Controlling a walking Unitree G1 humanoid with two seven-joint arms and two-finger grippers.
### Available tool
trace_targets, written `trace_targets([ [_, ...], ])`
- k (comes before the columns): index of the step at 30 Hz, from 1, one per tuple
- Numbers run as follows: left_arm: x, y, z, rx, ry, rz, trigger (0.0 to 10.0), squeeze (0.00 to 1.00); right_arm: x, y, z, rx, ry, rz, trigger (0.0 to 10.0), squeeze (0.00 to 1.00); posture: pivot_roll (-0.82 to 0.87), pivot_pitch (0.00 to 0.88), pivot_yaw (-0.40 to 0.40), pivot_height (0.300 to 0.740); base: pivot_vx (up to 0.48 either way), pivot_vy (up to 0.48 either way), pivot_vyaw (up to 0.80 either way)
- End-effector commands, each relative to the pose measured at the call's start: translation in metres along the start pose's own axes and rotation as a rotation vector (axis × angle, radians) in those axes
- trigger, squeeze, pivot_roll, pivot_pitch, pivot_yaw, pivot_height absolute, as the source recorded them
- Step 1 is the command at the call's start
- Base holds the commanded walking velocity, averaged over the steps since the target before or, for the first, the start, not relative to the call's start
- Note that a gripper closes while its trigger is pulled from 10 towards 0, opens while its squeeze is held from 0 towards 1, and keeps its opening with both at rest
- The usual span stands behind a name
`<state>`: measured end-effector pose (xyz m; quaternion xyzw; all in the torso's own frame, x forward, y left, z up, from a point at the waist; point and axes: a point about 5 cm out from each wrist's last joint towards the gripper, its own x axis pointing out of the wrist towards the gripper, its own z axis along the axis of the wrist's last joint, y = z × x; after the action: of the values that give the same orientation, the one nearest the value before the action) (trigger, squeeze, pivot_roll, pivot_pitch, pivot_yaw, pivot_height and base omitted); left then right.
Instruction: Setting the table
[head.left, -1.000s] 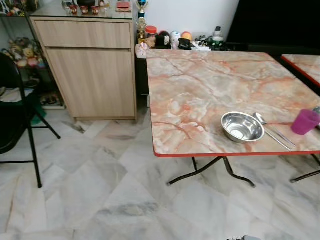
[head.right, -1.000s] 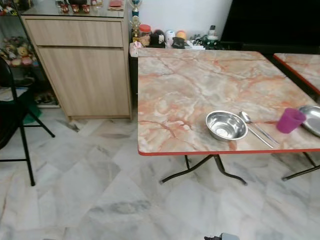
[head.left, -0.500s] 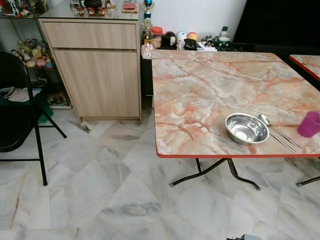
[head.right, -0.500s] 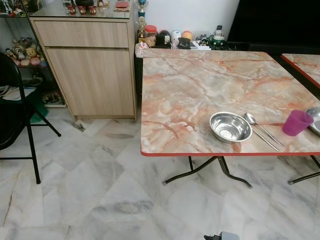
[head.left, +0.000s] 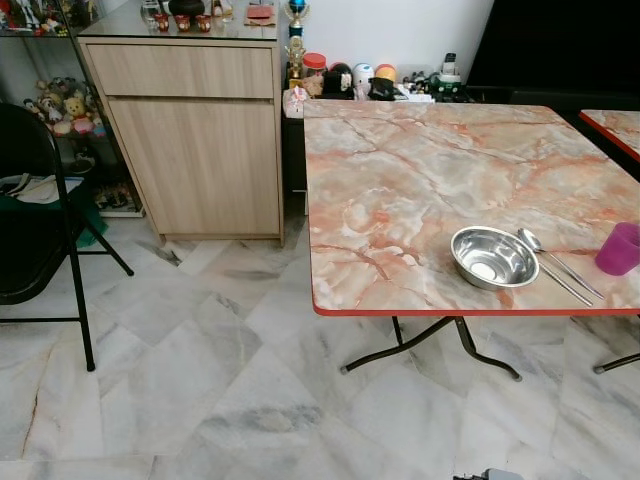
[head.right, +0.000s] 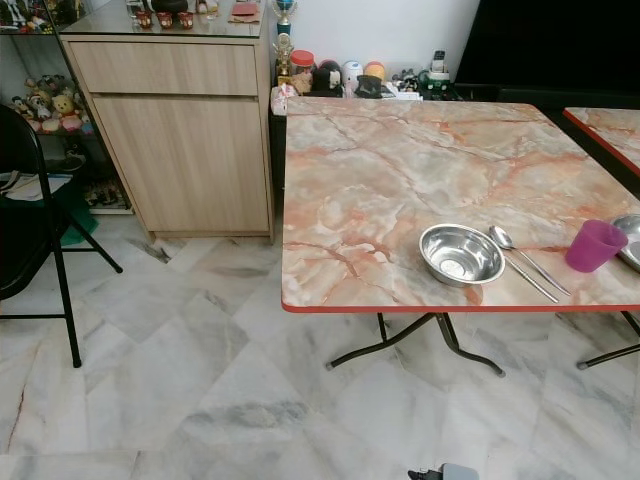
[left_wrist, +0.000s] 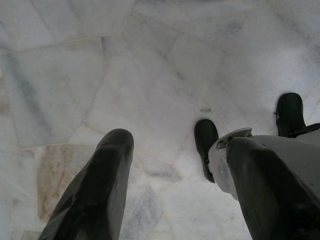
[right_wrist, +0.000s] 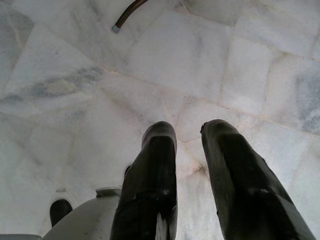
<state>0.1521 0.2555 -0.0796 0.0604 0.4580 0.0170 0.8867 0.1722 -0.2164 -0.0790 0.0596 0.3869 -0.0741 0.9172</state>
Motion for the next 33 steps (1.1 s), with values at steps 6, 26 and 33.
trace_targets([
  [6,0.016,-0.030,0.045,-0.093,-0.010,-0.046,10.0,0.00,0.002,0.021,-0.008,0.102,0.041,-0.077,10.0,0.00,0.07,0.059,-0.001,0.740,0.000,0.000,0.00],
  [26,0.016,-0.030,0.065,-0.098,-0.144,-0.049,10.0,0.00,0.002,0.021,-0.006,0.126,0.038,-0.025,10.0,0.00,0.06,0.067,-0.013,0.740,0.000,0.000,0.00],
  [33,0.016,-0.028,0.062,-0.072,-0.122,-0.069,10.0,0.00,0.004,0.022,-0.003,0.125,0.035,-0.026,10.0,0.00,0.05,0.053,-0.017,0.740,0.000,0.000,0.00],
])
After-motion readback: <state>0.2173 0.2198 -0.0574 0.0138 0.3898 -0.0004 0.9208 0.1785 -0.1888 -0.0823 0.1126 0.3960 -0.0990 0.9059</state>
